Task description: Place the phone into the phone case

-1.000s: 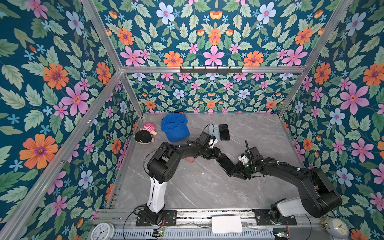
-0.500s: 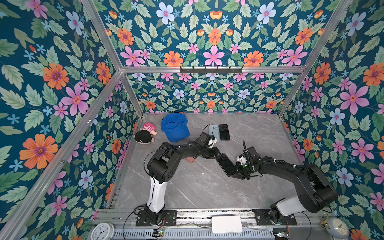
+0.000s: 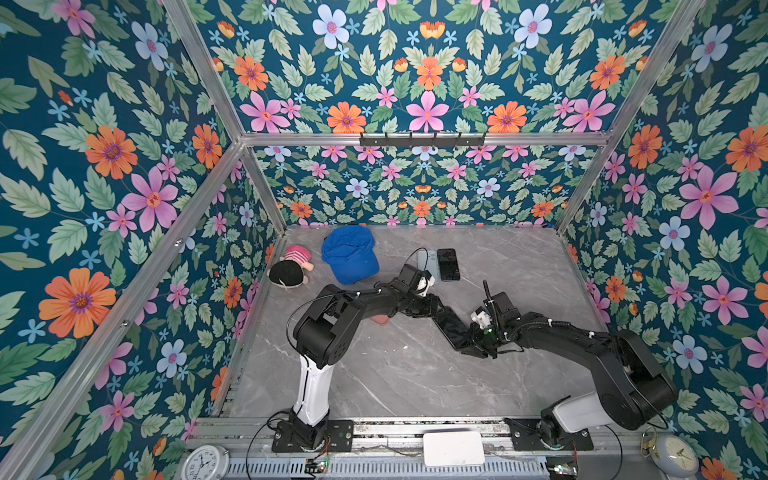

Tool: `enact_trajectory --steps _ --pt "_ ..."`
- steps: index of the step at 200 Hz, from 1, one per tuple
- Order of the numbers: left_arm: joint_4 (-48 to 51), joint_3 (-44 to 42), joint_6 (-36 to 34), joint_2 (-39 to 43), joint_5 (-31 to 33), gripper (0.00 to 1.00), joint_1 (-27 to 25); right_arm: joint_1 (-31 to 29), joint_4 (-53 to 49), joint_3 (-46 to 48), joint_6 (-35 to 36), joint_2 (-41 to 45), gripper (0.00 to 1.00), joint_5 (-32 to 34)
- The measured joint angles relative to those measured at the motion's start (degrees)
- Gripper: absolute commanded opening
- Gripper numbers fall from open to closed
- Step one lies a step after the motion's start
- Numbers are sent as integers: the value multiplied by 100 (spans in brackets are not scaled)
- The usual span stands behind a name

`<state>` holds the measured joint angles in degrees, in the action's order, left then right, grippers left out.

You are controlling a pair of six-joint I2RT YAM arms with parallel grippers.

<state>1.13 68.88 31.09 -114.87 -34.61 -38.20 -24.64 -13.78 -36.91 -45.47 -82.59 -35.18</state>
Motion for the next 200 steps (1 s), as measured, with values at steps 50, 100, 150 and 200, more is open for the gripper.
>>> enact_trajectory --steps 50,100,150,200 --pt "282 -166 -17 264 -57 64 55 13 -758 -387 568 490 39 280" --pt "396 -538 0 529 -236 63 33 470 -1244 -879 1414 52 43 494" --pt "350 -647 68 525 -529 52 15 564 -1327 -1121 1987 -470 49 520" --pt "299 -439 173 365 -662 44 -7 568 -1320 -1150 2184 -597 52 527"
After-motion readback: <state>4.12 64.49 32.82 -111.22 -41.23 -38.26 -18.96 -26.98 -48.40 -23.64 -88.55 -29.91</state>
